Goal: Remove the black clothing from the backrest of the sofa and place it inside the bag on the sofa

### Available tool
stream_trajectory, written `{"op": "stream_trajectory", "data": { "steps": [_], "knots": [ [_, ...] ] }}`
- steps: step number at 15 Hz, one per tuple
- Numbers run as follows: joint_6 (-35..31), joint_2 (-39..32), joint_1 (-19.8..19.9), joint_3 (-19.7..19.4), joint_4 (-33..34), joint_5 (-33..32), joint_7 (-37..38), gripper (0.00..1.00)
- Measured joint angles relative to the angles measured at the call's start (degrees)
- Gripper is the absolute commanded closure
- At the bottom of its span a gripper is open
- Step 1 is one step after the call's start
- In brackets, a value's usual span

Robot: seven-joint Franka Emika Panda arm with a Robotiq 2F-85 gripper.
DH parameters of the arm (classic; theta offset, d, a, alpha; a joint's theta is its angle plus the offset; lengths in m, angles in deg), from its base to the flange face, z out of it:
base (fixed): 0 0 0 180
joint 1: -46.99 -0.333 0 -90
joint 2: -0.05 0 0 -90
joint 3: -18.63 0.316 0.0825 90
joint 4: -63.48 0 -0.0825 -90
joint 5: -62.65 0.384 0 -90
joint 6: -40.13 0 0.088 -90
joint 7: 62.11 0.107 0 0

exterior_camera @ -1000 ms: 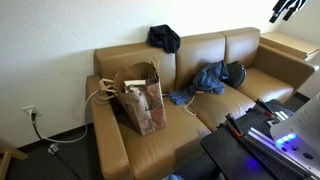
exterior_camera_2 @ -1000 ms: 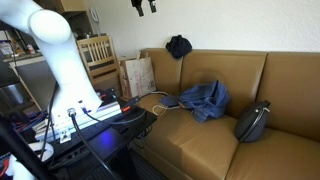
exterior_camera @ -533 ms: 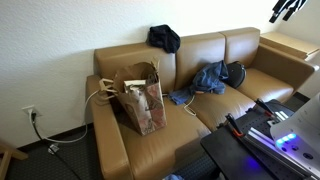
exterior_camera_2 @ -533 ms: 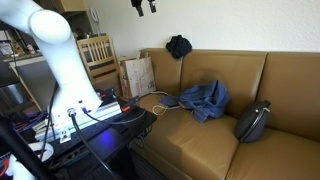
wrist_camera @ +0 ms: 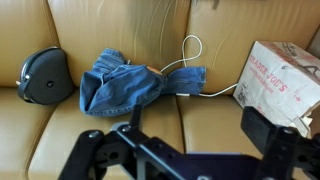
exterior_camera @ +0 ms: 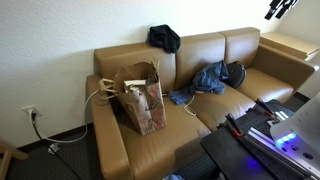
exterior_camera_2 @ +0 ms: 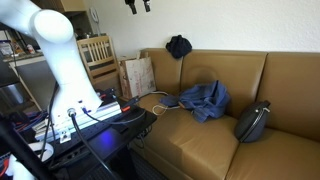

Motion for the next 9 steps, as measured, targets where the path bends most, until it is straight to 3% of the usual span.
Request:
{"op": "stream_trajectory", "data": {
  "steps": [4, 9],
  "knots": [
    [0.1, -0.2, 0.0, -0.2, 0.0, 0.0, 0.0, 0.00],
    [5.7, -4.9, -1.5, 4.2, -1.0, 1.6, 4.9, 0.00]
  ]
}}
